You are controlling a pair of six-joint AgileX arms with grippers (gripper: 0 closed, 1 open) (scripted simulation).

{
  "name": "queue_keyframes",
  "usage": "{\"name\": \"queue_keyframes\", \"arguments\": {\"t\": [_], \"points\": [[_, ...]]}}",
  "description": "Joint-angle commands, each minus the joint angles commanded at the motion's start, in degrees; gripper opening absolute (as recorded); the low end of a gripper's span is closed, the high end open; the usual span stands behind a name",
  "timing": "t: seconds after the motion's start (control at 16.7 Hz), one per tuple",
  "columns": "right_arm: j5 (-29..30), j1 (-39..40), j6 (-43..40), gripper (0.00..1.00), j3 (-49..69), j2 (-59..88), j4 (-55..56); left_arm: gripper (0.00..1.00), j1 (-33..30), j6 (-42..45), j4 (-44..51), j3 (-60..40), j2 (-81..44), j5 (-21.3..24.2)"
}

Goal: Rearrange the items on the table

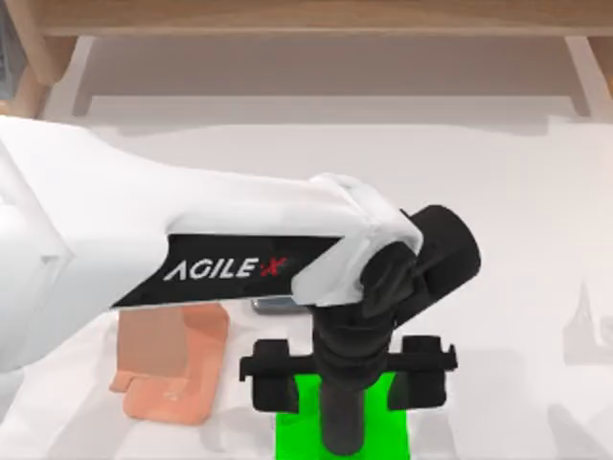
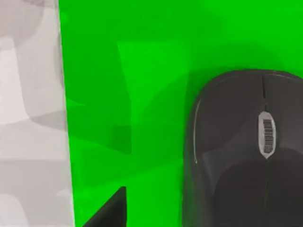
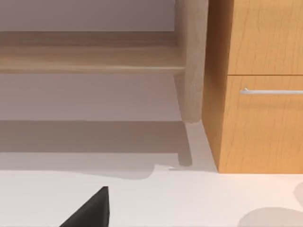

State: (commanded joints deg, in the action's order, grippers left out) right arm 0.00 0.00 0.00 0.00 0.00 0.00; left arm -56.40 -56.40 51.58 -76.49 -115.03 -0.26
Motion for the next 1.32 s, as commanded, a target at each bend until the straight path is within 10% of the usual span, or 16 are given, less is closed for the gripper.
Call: {"name": "queue_keyframes", "arguments": {"t": [0.54, 1.32], "points": [[0.0, 0.0, 0.0, 1.00, 0.0, 0.0, 0.0, 1.00, 1.1, 1.0, 0.9, -2.0, -0.1, 0.0], [0.0, 0.0, 0.0, 1.00, 0.0, 0.0, 0.0, 1.00, 20.3, 19.4, 17.4, -34.7, -16.0, -0.6]]}}
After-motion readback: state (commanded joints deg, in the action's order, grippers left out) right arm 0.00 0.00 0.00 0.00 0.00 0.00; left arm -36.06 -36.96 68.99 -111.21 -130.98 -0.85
